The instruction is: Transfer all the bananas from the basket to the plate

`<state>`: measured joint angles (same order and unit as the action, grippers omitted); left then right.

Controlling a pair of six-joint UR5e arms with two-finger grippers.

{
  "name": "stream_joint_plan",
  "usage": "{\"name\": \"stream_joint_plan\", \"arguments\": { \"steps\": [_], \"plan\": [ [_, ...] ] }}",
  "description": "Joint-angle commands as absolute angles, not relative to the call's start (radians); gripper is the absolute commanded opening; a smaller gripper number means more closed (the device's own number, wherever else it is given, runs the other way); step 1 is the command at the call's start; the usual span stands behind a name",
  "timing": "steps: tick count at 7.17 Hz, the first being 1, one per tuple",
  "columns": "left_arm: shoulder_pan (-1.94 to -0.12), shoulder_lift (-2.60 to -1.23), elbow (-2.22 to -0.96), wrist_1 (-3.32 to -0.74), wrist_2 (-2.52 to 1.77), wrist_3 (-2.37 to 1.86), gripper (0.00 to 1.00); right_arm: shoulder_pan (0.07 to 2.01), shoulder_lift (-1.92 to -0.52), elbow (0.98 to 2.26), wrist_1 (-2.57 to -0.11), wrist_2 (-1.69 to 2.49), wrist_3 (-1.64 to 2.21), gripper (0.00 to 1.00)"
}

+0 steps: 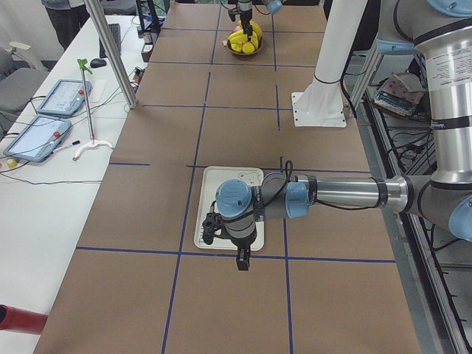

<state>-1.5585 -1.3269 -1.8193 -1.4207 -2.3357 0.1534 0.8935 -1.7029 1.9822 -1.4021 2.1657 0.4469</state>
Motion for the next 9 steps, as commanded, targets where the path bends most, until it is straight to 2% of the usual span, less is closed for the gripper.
{"name": "stream_joint_plan", "arguments": {
  "steps": [1,2,4,6,8,9],
  "plan": [
    [-1.559,-1.327,-1.819,-1.42,-2.335,0.153,1.0,0.891,-1.678,1.976,-1.405,2.161,0.449,0.61],
    [-1.559,-1.327,-1.819,-1.42,-2.335,0.153,1.0,0.89,-1.678,1.968,-1.405,2.161,0.449,0.52],
    [-1.559,-1.327,-1.819,-1.42,-2.335,0.153,1.0,0.894,-1.678,1.976,-1.404,2.161,0.446,0.15],
    [-1.559,-1.327,-1.819,-1.42,-2.335,0.153,1.0,0.9,-1.692,2.012,-1.41,2.175,0.446,0.03],
    [-1.559,-1.327,-1.821,-1.42,-2.336,0.153,1.0,0.971,-1.698,2.191,-1.555,2.245,0.448,0.03],
    [-1.559,-1.327,-1.836,-1.424,-2.335,0.155,1.0,0.971,-1.66,2.227,-1.574,2.276,0.468,0.03]
  ]
}}
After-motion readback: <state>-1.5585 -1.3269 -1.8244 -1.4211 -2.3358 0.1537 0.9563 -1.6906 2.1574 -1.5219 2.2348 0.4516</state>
